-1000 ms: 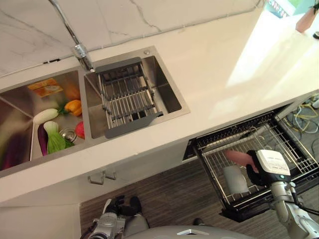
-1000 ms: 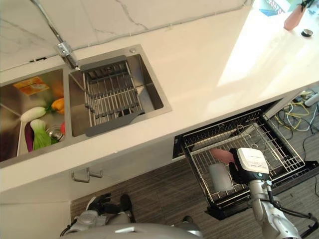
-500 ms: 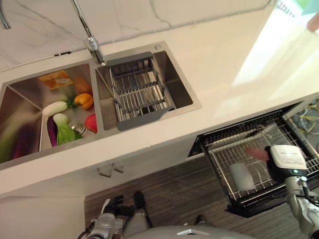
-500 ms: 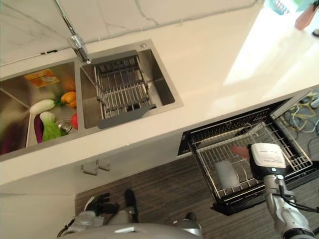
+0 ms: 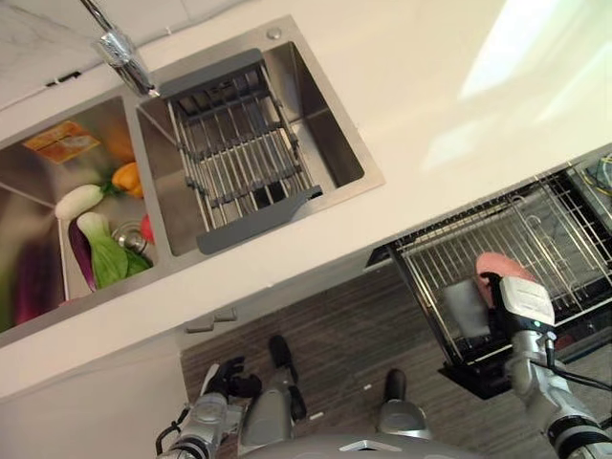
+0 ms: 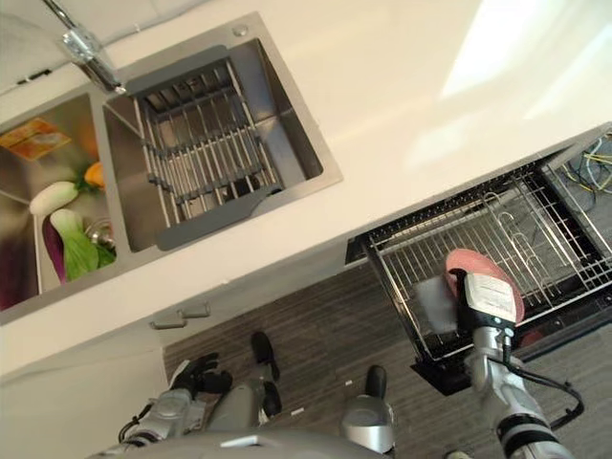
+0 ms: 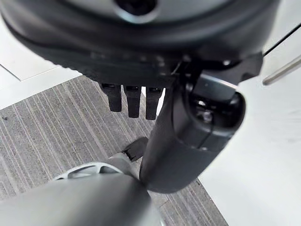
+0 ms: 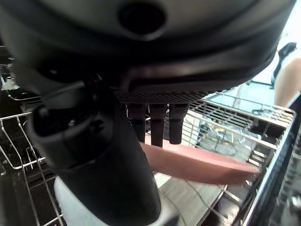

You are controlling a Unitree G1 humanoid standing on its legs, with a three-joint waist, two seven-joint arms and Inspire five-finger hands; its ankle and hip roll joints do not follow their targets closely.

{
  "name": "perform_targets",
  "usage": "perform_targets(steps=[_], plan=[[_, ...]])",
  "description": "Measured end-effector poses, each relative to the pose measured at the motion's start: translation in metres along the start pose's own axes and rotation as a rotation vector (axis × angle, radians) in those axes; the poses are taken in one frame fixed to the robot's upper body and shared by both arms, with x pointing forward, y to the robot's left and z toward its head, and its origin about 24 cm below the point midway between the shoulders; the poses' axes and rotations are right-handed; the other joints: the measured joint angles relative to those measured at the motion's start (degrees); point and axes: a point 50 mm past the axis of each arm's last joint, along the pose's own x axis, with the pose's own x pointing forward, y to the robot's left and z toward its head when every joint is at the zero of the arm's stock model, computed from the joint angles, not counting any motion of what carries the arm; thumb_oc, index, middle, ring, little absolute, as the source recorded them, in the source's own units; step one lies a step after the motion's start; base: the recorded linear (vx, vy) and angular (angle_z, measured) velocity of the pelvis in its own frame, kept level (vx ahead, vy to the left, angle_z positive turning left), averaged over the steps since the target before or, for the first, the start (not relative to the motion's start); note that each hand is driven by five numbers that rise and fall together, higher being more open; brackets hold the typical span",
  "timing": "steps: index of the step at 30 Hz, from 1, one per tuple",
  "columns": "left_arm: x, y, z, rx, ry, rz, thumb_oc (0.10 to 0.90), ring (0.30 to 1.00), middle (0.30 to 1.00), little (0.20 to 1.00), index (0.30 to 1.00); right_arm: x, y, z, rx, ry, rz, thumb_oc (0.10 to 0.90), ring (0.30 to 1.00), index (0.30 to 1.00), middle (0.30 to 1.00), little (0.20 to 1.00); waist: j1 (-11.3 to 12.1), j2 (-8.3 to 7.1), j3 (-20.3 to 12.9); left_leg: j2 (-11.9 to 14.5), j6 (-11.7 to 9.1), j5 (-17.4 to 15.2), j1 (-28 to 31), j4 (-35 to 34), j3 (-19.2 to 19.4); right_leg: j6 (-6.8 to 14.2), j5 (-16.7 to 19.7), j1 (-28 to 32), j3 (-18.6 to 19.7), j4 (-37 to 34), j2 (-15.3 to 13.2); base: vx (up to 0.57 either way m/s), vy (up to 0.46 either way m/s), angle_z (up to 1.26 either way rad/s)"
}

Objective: Place the dishes in the dishwasher.

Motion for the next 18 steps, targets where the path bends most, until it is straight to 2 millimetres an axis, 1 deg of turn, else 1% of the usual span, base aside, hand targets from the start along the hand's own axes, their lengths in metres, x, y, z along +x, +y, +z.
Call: perform_targets(steps=[2, 4, 5, 7, 8, 9, 10, 11, 12, 14, 16, 17, 18], plan=[[0.0, 0.003, 0.0, 0.002, 0.005, 0.005, 0.8, 0.9, 0.9, 0.9, 0.9, -0.004, 0.0, 0.008, 0.088, -0.035, 0.041, 0.8, 0.9, 0.9, 0.9, 0.9, -0.5, -0.7, 0.35, 0.02, 0.02, -0.05, 0.78, 0.0, 0.1, 0.0, 0.0, 0.69, 0.18, -0.01, -0.04, 0.03, -0.008, -0.05], [0.0, 0.003, -0.002, 0.004, 0.011, 0.0, 0.8, 0.9, 0.9, 0.9, 0.9, -0.012, -0.002, 0.022, 0.193, -0.12, 0.077, 0.8, 0.9, 0.9, 0.9, 0.9, -0.7, -0.88, 0.31, 0.05, -0.02, -0.13, 1.66, -0.01, 0.27, 0.0, 0.0, 1.3, 0.6, -0.01, -0.1, 0.05, -0.008, -0.1], [0.0, 0.002, -0.002, 0.004, 0.013, -0.006, 0.8, 0.9, 0.9, 0.9, 0.9, -0.013, -0.003, 0.026, 0.212, -0.141, 0.087, 0.8, 0.9, 0.9, 0.9, 0.9, -0.94, -0.84, 0.28, 0.16, -0.3, -0.46, 1.97, -0.01, 0.43, 0.0, 0.0, 1.35, 0.97, -0.01, -0.09, 0.04, -0.005, -0.15], [-0.001, 0.002, -0.005, 0.004, 0.03, -0.012, 0.8, 0.9, 0.9, 0.9, 0.9, -0.015, -0.012, 0.032, 0.273, -0.172, 0.064, 0.8, 0.9, 0.9, 0.9, 0.9, -0.93, -0.83, 0.15, 0.16, -0.74, -0.98, 2.89, -0.03, 1.0, 0.01, 0.01, 1.84, 1.49, 0.04, -0.25, 0.04, 0.003, -0.15], [-0.001, 0.002, -0.007, 0.005, 0.035, -0.01, 0.8, 0.9, 0.9, 0.9, 0.9, -0.015, -0.016, 0.031, 0.292, -0.172, 0.044, 0.8, 0.9, 0.9, 0.9, 0.9, -1.47, -1.11, -0.04, 0.16, -0.8, -1.09, 3.14, -0.02, 1.33, 0.05, 0.03, 1.72, 1.89, 0.15, -0.35, 0.05, 0.004, -0.13], [-0.001, 0.003, -0.007, 0.005, 0.039, -0.008, 0.8, 0.9, 0.9, 0.9, 0.9, -0.015, -0.022, 0.028, 0.31, -0.161, 0.019, 0.8, 0.9, 0.9, 0.9, 0.9, -1.73, -1.36, -0.18, 0.14, -0.84, -1.19, 3.36, -0.02, 1.49, 0.14, 0.11, 1.73, 2.12, 0.17, -0.43, 0.05, 0.003, -0.12], [-0.001, 0.002, -0.008, 0.005, 0.045, -0.011, 0.8, 0.9, 0.9, 0.9, 0.9, -0.018, -0.036, 0.023, 0.358, -0.142, -0.043, 0.8, 0.9, 0.9, 0.9, 0.9, -1.55, -1.24, -0.36, 0.05, -0.88, -1.28, 3.49, -0.02, 1.7, 0.18, 0.13, 1.74, 2.32, 0.29, -0.61, 0.03, 0.003, -0.09], [-0.002, 0.002, -0.011, 0.004, 0.051, -0.011, 0.8, 0.9, 0.9, 0.9, 0.9, -0.019, -0.043, 0.021, 0.374, -0.134, -0.078, 0.8, 0.9, 0.9, 0.9, 0.9, -1.51, -1.3, -0.57, 0.0, -0.82, -1.31, 3.6, -0.02, 1.93, 0.22, 0.16, 1.72, 2.52, 0.31, -0.71, 0.05, 0.0, -0.16], [-0.003, 0.004, -0.016, -0.002, 0.066, -0.005, 0.8, 0.9, 0.9, 0.9, 0.9, -0.02, -0.055, 0.015, 0.404, -0.11, -0.152, 0.8, 0.9, 0.9, 0.9, 0.9, -2.31, -1.79, -1.04, -0.04, -0.72, -1.43, 4.17, -0.02, 2.58, 0.37, 0.26, 1.78, 3.1, 0.32, -0.89, 0.05, -0.004, -0.22], [-0.004, 0.003, -0.02, 0.004, 0.086, -0.006, 0.8, 0.9, 0.9, 0.9, 0.9, -0.022, -0.079, 0.0, 0.431, -0.065, -0.281, 0.8, 0.9, 0.9, 0.9, 0.9, -2.64, -2.2, -2.2, -0.12, -0.68, -1.64, 4.82, -0.02, 3.42, 0.44, 0.3, 1.81, 4.08, 0.33, -1.17, 0.05, -0.008, -0.24], [-0.005, 0.004, -0.026, 0.009, 0.117, -0.004, 0.8, 0.9, 0.9, 0.9, 0.9, -0.024, -0.096, -0.022, 0.462, 0.03, -0.427, 0.8, 0.9, 0.9, 0.9, 0.9, -2.92, -2.83, -3.96, 0.01, -0.74, -1.86, 5.42, -0.02, 4.23, 0.44, 0.3, 1.82, 4.79, 0.34, -1.2, 0.05, -0.005, -0.21], [-0.006, 0.004, -0.031, 0.015, 0.135, -0.001, 0.8, 0.9, 0.9, 0.9, 0.9, -0.029, -0.099, -0.044, 0.514, 0.143, -0.525, 0.8, 0.9, 0.9, 0.9, 0.9, -3.02, -3.47, -5.24, 0.07, -0.82, -2.04, 5.9, -0.03, 4.58, 0.44, 0.3, 1.99, 5.23, 0.31, -1.19, 0.04, 0.0, -0.19], [-0.008, 0.004, -0.036, 0.019, 0.157, 0.0, 0.8, 0.9, 0.9, 0.9, 0.9, -0.036, -0.095, -0.069, 0.542, 0.274, -0.58, 0.499, 0.448, 0.448, 0.448, 0.448, -3.26, -3.98, -6.78, 0.1, -1.1, -2.29, 6.05, -0.04, 4.84, 0.44, 0.29, 1.97, 5.49, 0.3, -1.21, 0.02, 0.002, -0.14]])
